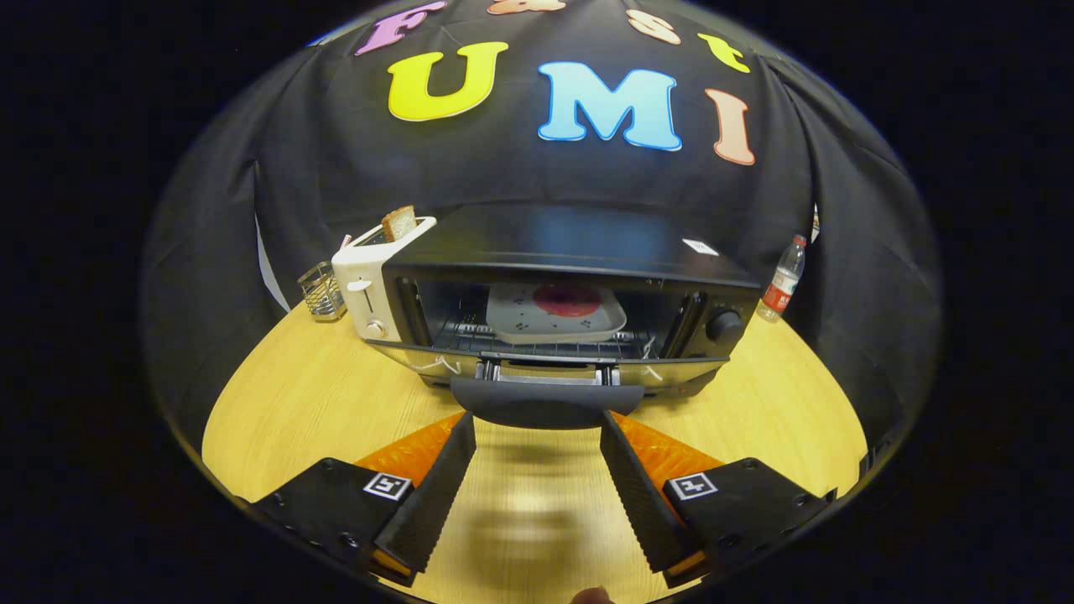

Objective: Open the toaster oven, put the food inside, and close the toaster oven door.

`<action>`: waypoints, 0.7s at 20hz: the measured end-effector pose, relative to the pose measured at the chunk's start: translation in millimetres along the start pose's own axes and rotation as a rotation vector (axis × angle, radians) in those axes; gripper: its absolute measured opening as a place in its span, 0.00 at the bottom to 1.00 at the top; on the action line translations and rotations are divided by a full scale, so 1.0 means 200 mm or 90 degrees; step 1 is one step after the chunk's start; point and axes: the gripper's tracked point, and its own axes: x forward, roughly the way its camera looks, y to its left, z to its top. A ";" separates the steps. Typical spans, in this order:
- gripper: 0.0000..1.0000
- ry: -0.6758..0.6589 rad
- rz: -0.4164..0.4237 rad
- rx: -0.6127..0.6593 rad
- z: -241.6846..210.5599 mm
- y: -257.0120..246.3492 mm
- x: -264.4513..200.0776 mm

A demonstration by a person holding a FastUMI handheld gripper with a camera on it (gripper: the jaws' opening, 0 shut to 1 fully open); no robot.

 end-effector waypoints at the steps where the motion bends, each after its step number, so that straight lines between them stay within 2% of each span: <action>1: 0.96 -0.012 0.004 0.009 0.04 0.00 -0.02; 7: 0.95 -0.086 0.032 0.026 0.17 -0.05 -0.12; 14: 0.95 -0.189 0.042 0.044 0.29 -0.25 -0.47</action>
